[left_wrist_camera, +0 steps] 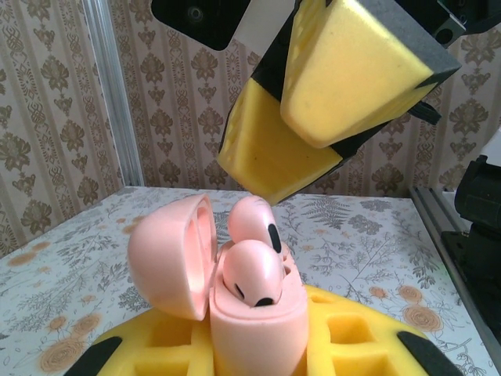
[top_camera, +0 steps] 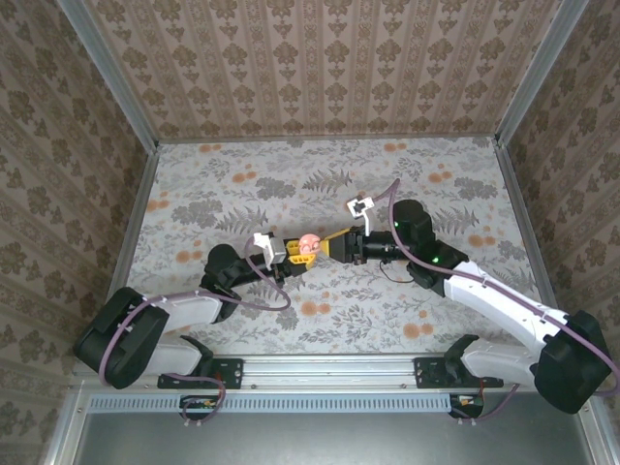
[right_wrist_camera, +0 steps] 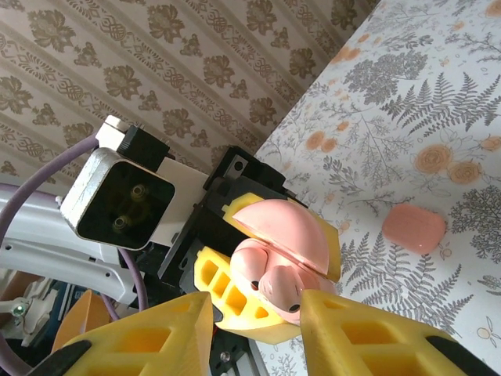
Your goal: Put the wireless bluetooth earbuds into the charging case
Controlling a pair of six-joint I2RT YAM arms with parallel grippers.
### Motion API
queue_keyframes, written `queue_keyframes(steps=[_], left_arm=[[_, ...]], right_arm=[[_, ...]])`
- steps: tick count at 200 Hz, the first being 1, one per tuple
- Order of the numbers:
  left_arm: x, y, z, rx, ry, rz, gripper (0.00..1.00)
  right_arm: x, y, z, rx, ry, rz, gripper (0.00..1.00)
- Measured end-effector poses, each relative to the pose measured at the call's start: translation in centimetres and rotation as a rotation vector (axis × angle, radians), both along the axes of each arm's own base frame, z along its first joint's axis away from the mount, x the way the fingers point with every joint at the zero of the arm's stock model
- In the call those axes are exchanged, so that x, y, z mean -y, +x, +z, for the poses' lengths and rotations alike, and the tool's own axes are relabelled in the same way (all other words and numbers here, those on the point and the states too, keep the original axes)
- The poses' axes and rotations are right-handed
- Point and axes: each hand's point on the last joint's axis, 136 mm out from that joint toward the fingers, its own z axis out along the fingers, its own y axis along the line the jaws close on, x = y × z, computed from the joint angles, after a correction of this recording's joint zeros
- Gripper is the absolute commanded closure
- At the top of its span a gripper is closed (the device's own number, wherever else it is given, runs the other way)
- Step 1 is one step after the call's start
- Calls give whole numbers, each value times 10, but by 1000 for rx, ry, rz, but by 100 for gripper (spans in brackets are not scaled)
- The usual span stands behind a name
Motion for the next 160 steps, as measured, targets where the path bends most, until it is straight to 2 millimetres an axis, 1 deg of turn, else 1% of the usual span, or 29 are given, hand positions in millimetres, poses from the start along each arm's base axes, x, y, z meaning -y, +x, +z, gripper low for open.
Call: queue_keyframes(steps=[35, 95, 131, 160], left_arm=[[0, 0, 1, 4, 0, 0, 86], [0, 0, -1, -3, 5, 2, 86], [-1, 1, -1, -3, 5, 7, 86], [-1, 0, 1, 1, 1, 5, 86]], right_arm=[[-3, 1, -2, -6, -1, 11, 69], [-10, 2, -9, -30, -11, 35, 76], [-11, 3, -9, -29, -13, 34, 75], [-8, 1, -4, 3, -20, 30, 70]])
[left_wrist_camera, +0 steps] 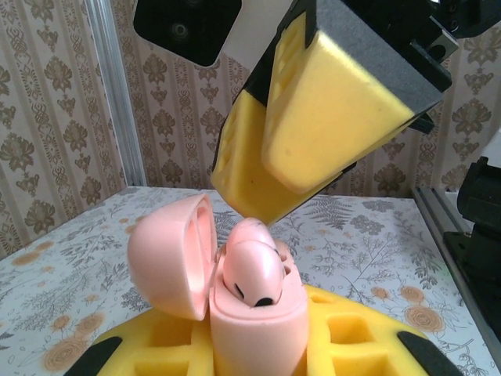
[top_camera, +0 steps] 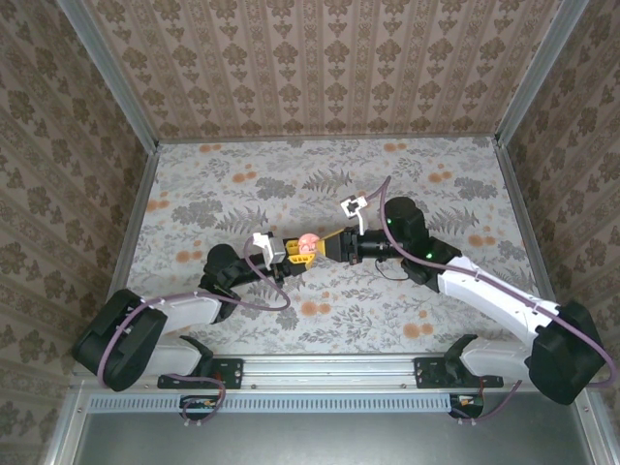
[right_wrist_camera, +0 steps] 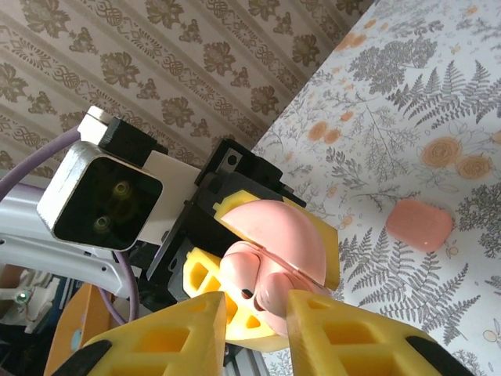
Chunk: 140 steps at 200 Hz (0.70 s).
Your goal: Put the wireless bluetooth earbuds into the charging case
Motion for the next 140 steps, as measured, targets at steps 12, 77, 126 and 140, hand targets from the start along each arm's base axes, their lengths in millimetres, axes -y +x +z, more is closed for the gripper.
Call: queue_keyframes(steps=[12, 77, 126, 140], left_arm=[[0, -1, 1, 2, -1, -1, 86], [-2, -8, 9, 16, -8, -23, 86], [-4, -13, 15, 26, -13, -34, 86], [-5, -14, 15, 24, -10, -38, 86]], right_arm=[[4, -1, 8, 40, 0, -12, 67], [35, -13, 43, 332, 41, -93, 35], [35, -25, 33, 561, -7, -13, 17], [33, -30, 31, 631, -29, 39, 15]])
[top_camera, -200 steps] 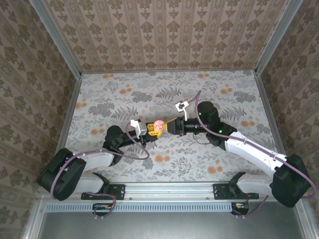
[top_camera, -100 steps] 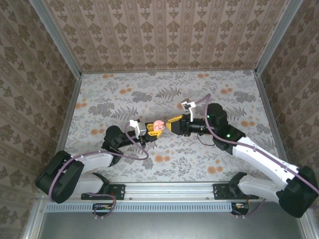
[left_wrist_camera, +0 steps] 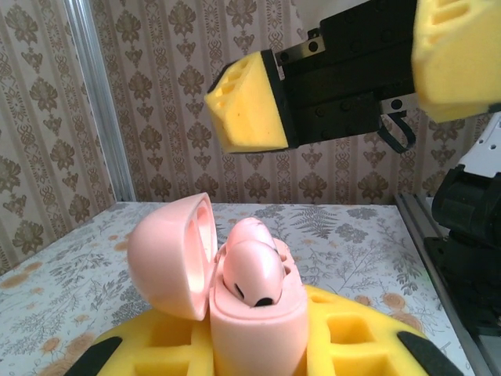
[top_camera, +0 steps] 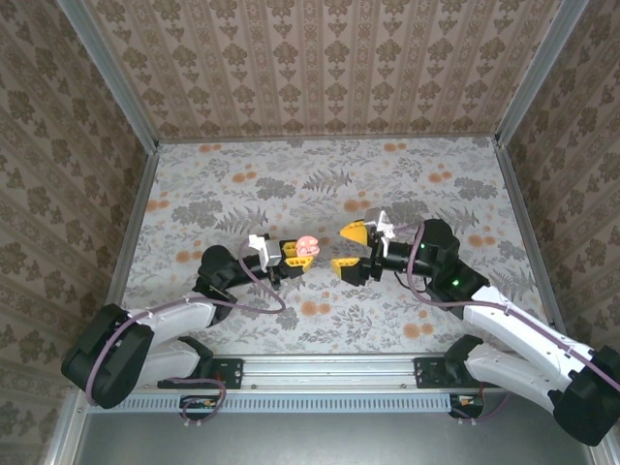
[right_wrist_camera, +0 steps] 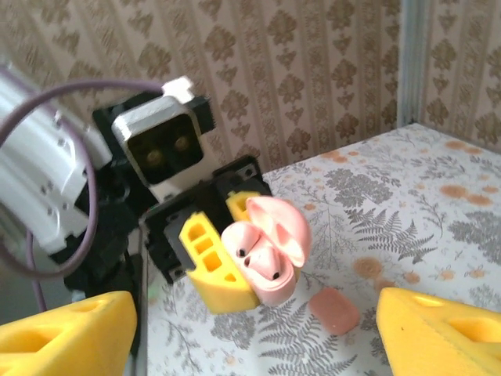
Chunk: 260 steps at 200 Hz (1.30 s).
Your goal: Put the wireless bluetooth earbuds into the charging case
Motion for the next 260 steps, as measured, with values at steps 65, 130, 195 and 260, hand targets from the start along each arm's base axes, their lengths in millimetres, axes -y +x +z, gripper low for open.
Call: queue_keyframes(steps=[65, 130, 195, 260], left_arm=[[-1, -3, 2, 1, 1, -10, 86], [-2, -5, 3, -3, 6, -9, 86], [-1, -6, 2, 3, 10, -13, 86], [1, 0, -8, -37, 28, 3, 86]], right_arm=[[-28, 5, -29, 91, -152, 196, 10], [-52, 12, -38, 37, -145, 332, 16], [-52, 0, -27, 63, -110, 396, 26], [-25, -25, -6, 181, -61, 343, 29]])
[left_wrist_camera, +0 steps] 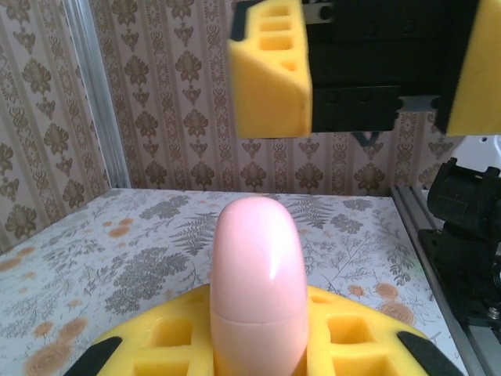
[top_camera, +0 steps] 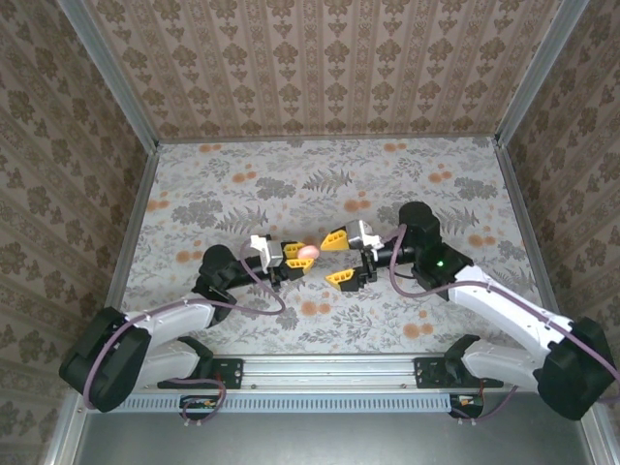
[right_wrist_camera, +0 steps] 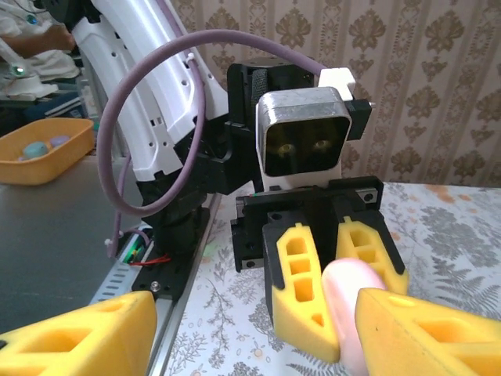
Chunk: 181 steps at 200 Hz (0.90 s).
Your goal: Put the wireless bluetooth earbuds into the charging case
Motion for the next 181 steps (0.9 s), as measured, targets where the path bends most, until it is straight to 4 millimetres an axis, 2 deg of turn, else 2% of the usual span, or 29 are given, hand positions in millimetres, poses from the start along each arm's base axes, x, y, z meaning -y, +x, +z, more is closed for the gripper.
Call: queue_keyframes(steps=[35, 57, 100, 181], left_arm=[[0, 3, -4, -44, 1, 17, 86], [0, -2, -12, -68, 12, 9, 86], [-4, -10, -10, -57, 7, -9, 86], [-3, -21, -12, -61, 22, -50, 86]], right_arm=[[15, 18, -25, -63, -22, -173, 28], [17, 21, -38, -104, -38, -206, 28], [14, 19, -42, -108, -52, -178, 32], [-7, 20, -40, -78, -106, -50, 39]])
